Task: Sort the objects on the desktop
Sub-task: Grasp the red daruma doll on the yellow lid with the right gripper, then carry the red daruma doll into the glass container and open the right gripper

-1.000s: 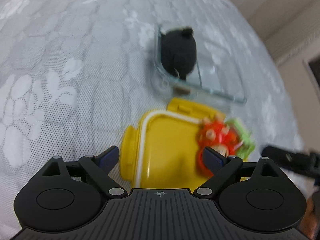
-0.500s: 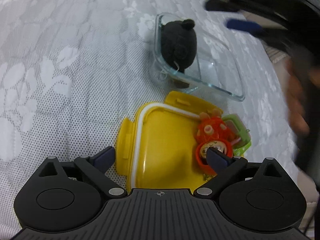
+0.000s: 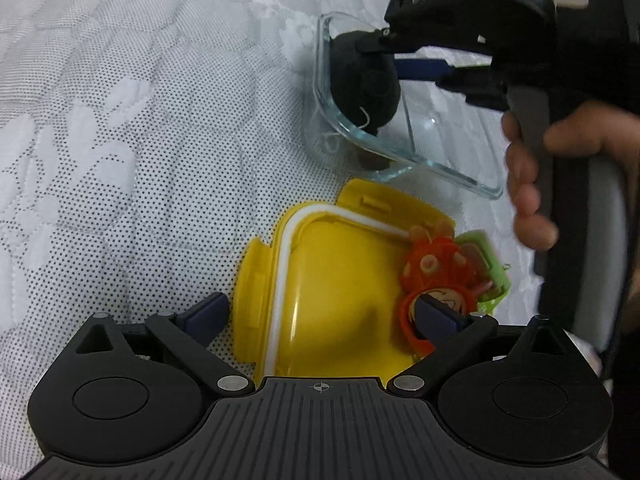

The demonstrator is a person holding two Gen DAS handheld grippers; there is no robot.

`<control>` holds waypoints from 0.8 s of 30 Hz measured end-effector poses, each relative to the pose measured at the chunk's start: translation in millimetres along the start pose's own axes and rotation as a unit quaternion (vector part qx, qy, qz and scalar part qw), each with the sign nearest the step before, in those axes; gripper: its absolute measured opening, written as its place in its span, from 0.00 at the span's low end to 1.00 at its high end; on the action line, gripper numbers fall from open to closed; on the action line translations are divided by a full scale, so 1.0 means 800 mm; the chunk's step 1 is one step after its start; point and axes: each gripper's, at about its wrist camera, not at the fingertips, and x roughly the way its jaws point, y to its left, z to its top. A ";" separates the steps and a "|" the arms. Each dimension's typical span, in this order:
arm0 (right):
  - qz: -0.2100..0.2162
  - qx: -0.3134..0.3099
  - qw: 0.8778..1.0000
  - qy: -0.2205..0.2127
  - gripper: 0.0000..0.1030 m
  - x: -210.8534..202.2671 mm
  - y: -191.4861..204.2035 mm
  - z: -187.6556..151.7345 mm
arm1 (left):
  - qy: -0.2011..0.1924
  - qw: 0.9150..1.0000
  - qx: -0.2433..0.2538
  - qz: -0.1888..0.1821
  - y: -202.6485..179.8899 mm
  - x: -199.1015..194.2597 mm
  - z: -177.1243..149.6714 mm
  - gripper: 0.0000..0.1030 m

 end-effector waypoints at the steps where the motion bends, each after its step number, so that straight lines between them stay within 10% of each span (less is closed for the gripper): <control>1: -0.004 -0.002 1.000 0.006 0.31 0.001 0.001 0.003 | 0.001 1.000 0.000 -0.001 0.001 -0.001 0.001 0.99; 4: -0.008 0.002 1.000 0.020 0.53 -0.014 -0.006 0.001 | 0.001 1.000 0.003 -0.004 0.001 -0.002 0.000 1.00; 7: 0.000 0.021 0.999 0.025 0.37 -0.045 -0.024 -0.007 | 0.000 1.000 0.009 -0.005 0.000 -0.006 -0.005 1.00; 12: 0.008 0.030 0.999 0.023 0.39 -0.133 -0.065 -0.042 | 0.006 1.000 0.025 -0.016 -0.010 -0.015 -0.010 1.00; 24: 0.055 0.090 0.990 0.094 0.48 -0.111 -0.090 -0.121 | 0.023 0.991 0.122 0.043 -0.036 -0.015 -0.024 1.00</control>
